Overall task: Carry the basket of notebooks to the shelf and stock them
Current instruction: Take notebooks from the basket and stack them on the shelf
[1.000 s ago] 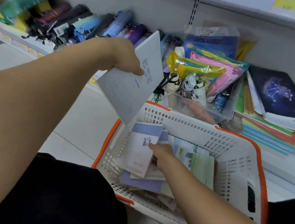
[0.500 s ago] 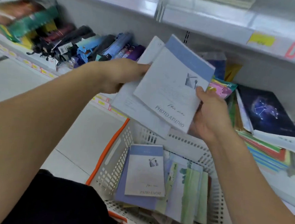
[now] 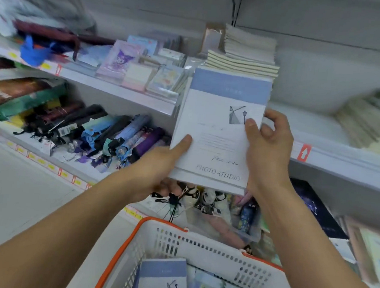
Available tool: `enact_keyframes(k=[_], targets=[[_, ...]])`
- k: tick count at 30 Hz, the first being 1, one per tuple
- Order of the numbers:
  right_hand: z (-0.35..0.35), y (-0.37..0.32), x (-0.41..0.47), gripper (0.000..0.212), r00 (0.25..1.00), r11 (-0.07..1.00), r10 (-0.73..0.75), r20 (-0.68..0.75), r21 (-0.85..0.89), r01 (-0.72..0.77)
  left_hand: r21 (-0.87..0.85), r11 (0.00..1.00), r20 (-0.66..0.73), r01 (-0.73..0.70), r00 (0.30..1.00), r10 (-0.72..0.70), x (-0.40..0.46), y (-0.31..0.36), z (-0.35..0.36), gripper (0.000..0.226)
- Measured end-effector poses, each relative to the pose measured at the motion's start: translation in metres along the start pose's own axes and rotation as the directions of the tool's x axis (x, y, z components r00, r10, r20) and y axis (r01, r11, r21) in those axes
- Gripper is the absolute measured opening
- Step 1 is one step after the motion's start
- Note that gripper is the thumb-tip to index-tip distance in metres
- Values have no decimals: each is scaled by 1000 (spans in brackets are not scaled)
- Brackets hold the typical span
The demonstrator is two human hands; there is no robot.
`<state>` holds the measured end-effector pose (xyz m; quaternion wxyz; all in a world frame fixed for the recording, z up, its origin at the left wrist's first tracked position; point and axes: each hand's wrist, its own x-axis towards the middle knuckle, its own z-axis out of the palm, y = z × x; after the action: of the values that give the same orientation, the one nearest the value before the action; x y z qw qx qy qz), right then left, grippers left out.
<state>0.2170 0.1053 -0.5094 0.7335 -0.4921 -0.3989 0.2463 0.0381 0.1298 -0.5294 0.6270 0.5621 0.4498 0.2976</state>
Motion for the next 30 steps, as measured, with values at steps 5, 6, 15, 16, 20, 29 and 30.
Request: enact_keyframes(k=[5,6,15,16,20,29,30], targets=[[1,-19,18,34,948,995,99,304,-35,-93,-197,944,-98,-266,963,251,16,17,5,36],[-3,-21,17,35,904,981,189,383,-111,-158,-213,930,-106,-300,953,283,20,24,6,34],[-3,-40,46,31,912,917,258,320,217,-336,-372,813,-114,-448,891,439,26,73,9,48],[0,-47,55,27,925,908,237,297,271,-320,-429,768,-140,-476,875,464,28,78,10,56],[10,-85,120,15,967,859,210,141,446,-252,-498,708,-203,-501,861,466,27,92,11,58],[23,-101,244,26,939,938,315,135,-192,-287,-454,794,-214,-404,914,344,45,73,-2,35],[18,-99,246,25,940,927,304,157,-277,-253,-437,808,-218,-396,918,332,45,70,-4,34]])
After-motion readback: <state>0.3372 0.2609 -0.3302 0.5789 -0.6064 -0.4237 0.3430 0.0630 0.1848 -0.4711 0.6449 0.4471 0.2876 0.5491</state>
